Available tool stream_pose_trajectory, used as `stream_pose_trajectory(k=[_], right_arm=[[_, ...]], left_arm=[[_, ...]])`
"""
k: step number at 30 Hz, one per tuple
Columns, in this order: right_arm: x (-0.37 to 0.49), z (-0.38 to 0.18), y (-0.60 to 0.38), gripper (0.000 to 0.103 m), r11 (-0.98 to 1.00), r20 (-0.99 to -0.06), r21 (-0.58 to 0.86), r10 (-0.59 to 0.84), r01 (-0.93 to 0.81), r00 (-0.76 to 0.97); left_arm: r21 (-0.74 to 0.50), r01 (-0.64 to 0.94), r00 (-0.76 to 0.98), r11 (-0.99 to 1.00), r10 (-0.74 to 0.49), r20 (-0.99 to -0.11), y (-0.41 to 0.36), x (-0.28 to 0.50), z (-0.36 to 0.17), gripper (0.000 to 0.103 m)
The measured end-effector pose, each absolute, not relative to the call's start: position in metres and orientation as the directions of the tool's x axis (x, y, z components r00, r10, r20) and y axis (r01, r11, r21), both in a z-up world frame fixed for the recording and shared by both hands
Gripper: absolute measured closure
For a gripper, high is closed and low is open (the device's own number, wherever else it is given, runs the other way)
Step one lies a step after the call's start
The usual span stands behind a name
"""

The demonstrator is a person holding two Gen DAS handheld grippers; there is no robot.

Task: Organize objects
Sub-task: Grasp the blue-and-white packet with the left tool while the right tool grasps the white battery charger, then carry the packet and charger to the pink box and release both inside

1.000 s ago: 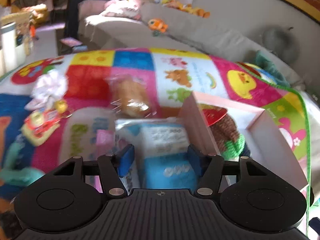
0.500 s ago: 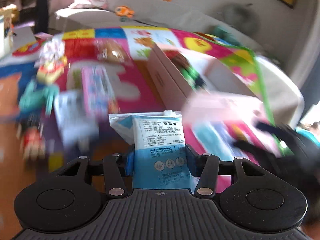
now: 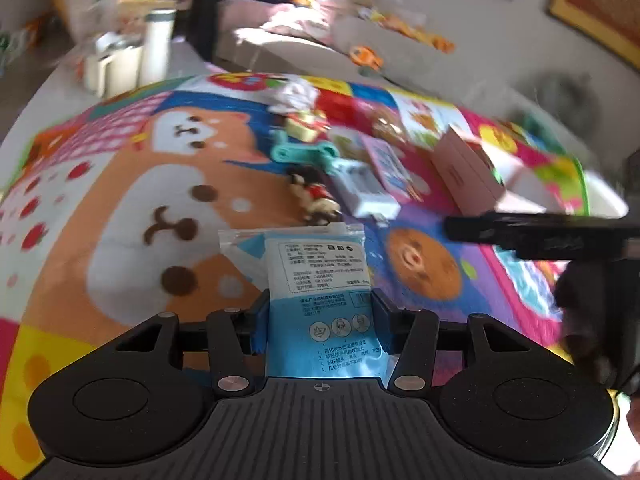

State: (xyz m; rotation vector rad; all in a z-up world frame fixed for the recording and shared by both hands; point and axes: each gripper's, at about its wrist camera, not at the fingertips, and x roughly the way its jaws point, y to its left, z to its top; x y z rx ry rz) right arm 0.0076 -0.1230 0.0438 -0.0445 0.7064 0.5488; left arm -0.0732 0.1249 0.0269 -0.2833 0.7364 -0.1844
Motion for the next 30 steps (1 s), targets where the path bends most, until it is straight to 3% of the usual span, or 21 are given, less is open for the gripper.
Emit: stream_pose_trajectory(k=[8,10,12,21,25,26,30], right_arm=[[0.066,0.019,-0.052,0.026,0.889,-0.690,0.082,0.377,-0.450,0.618],[0.070,0.016,-0.048,0.050,0.886,-0.712,0.048,0.354,-0.460,0.606],[0.060,0.017,-0.052,0.055,0.882,-0.715,0.005,0.333,-0.471,0.615],[-0.020,0.020,-0.128,0.056,0.892,-0.720,-0.091,0.249,-0.444,0.648],[-0.047,0.026,-0.154,0.055,0.877,-0.756,-0.022,0.300,-0.481,0.582],[-0.052,0.028,-0.157,0.053,0.873,-0.754,-0.006,0.317,-0.488,0.575],[-0.057,0.033,-0.157,0.032,0.880,-0.691,-0.054,0.308,-0.472,0.653]], left_arm=[[-0.322,0.083,0.740,0.943,-0.275,-0.614,0.126,-0.076,0.024,0.047],[-0.328,0.084,0.741,0.941,-0.279,-0.611,0.126,-0.075,0.023,0.047],[-0.327,0.086,0.742,0.941,-0.280,-0.609,0.126,-0.075,0.021,0.047],[-0.298,0.118,0.735,0.947,-0.285,-0.615,0.108,-0.070,0.021,0.047],[-0.293,0.166,0.715,0.942,-0.320,-0.622,0.089,-0.066,0.021,0.047],[-0.288,0.181,0.708,0.940,-0.328,-0.625,0.085,-0.066,0.022,0.047],[-0.259,0.212,0.693,0.942,-0.332,-0.640,0.068,-0.066,0.024,0.047]])
